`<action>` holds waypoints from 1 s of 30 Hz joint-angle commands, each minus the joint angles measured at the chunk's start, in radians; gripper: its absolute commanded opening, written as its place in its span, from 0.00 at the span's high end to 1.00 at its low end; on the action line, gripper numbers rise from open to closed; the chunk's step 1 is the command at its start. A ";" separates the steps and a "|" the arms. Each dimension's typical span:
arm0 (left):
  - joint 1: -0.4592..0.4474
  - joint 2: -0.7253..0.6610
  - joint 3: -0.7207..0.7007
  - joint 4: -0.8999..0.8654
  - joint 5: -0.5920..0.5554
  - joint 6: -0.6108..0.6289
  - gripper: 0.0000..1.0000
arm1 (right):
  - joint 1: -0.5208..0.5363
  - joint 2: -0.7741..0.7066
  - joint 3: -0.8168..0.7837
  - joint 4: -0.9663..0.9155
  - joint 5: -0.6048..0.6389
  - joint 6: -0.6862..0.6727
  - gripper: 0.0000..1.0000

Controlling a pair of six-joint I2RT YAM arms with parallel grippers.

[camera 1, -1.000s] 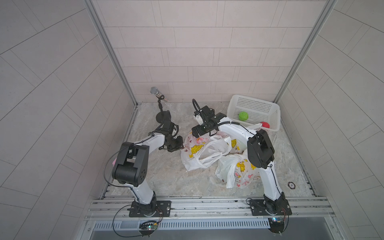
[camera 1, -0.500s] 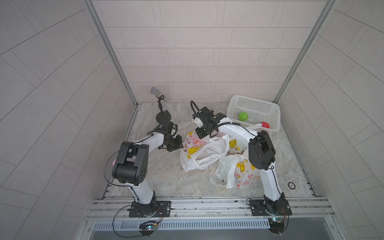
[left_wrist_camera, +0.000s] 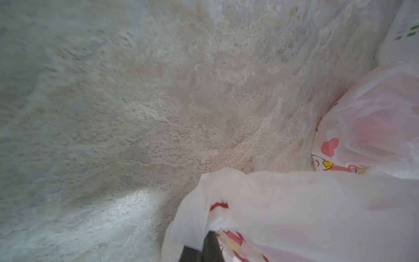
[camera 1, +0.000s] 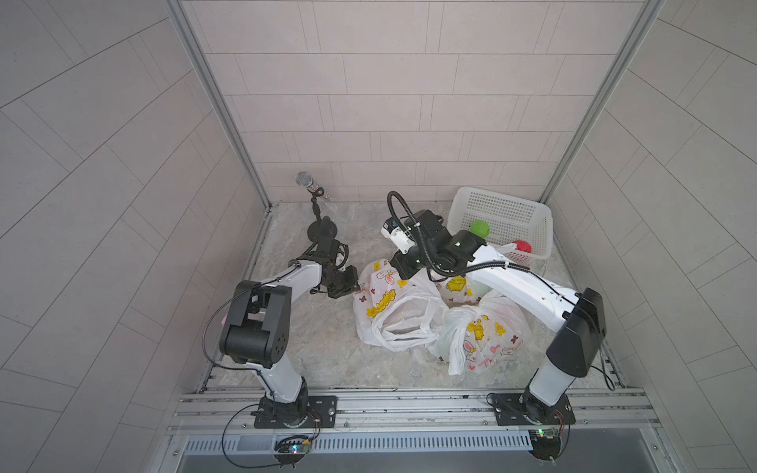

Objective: Untie the knot of a plastic bag & take out the apple
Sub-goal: Adjust the plastic bag at the center of the board, then pick up the apple from the plastic bag.

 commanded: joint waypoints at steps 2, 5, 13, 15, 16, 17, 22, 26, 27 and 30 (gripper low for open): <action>0.006 -0.025 0.013 -0.017 0.000 0.006 0.98 | -0.029 0.012 -0.071 0.064 0.043 0.043 1.00; 0.006 -0.025 -0.004 -0.012 0.001 0.002 0.98 | -0.032 0.015 -0.045 0.017 0.103 0.045 0.80; 0.006 -0.014 -0.026 -0.002 0.007 -0.008 0.98 | 0.070 -0.300 -0.215 0.042 0.315 -0.055 0.40; 0.005 -0.012 -0.026 0.000 0.009 -0.010 0.98 | 0.137 -0.410 -0.321 0.101 0.285 -0.080 0.42; 0.007 -0.010 -0.026 0.000 0.009 -0.009 0.98 | 0.172 -0.468 -0.390 0.138 0.237 -0.088 0.45; 0.006 -0.009 -0.026 0.000 0.010 -0.009 0.98 | 0.201 -0.506 -0.441 0.172 0.187 -0.088 0.48; 0.005 -0.006 -0.028 -0.001 0.013 -0.007 0.98 | 0.302 -0.607 -0.738 0.365 -0.040 0.001 0.68; 0.006 0.003 -0.028 0.006 0.014 -0.006 0.98 | 0.273 -0.542 -0.847 0.495 -0.011 0.063 0.66; 0.005 0.006 -0.029 0.011 0.018 -0.008 0.98 | 0.245 -0.509 -0.836 0.496 -0.002 0.079 0.66; 0.004 0.014 -0.029 0.020 0.029 -0.016 0.97 | 0.180 -0.403 -0.794 0.516 0.045 0.113 0.65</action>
